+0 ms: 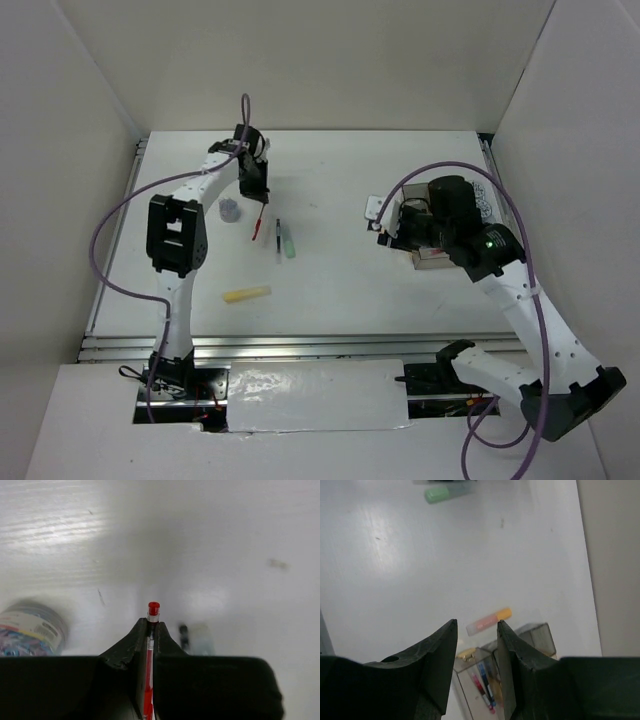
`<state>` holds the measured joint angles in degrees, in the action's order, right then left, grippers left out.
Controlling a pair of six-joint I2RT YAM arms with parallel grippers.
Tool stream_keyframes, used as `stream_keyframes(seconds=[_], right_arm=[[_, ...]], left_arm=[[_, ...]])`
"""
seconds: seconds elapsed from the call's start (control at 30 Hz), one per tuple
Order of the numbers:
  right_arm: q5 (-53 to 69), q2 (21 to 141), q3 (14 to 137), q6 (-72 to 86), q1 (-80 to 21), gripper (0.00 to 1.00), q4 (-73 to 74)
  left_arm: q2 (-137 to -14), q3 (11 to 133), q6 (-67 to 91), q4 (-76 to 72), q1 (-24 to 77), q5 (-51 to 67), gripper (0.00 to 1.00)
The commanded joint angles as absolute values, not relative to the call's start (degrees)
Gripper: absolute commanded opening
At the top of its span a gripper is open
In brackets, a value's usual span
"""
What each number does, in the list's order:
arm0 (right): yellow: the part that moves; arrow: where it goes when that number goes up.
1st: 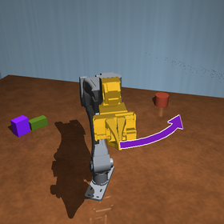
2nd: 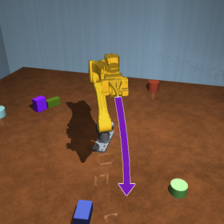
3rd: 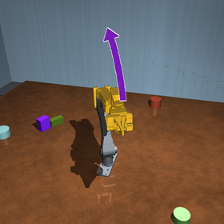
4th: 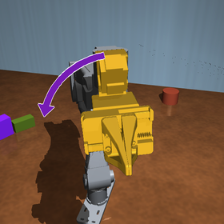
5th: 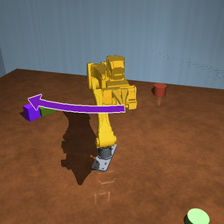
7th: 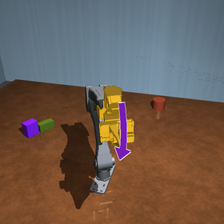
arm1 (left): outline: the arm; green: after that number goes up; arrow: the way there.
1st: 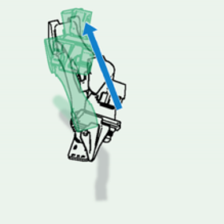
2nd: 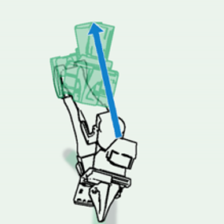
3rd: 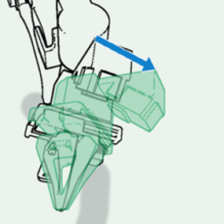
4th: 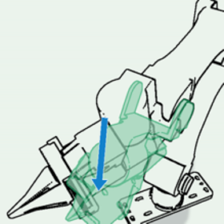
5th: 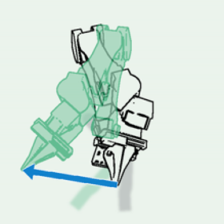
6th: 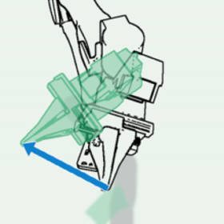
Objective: Sort the stationery into containers
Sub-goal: Pick up the pen from the center of the board, then place the pen in the storage box.
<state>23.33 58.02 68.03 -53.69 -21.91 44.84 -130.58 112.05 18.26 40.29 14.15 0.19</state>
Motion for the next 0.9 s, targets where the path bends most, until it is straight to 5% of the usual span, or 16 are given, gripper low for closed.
stream_keyframes(seconds=[0.0,0.23,0.37,0.53,0.87], right_arm=[[22.07,58.09,72.5,-54.93,-28.72,0.45,44.99],[11.89,66.96,81.56,-54.23,-56.03,0.64,47.82],[13.95,73.89,84.46,-54.93,-62.12,0.66,47.99],[21.44,80.41,88.24,-58.35,-63.63,0.62,49.31],[18.1,83.93,82.44,-68.2,-68.11,0.52,46.76]], left_arm=[[-120.61,115.5,17.67,47.62,13.27,21.05,0.0],[-105.92,92.57,23.19,40.71,15.2,51.13,0.0],[-100.3,80.37,30.91,30.53,16.61,62.89,0.0],[-96.86,74.97,34.36,26.28,18.8,65.74,0.0],[-94.92,68.29,39.9,19.42,20.3,68.2,0.0]])
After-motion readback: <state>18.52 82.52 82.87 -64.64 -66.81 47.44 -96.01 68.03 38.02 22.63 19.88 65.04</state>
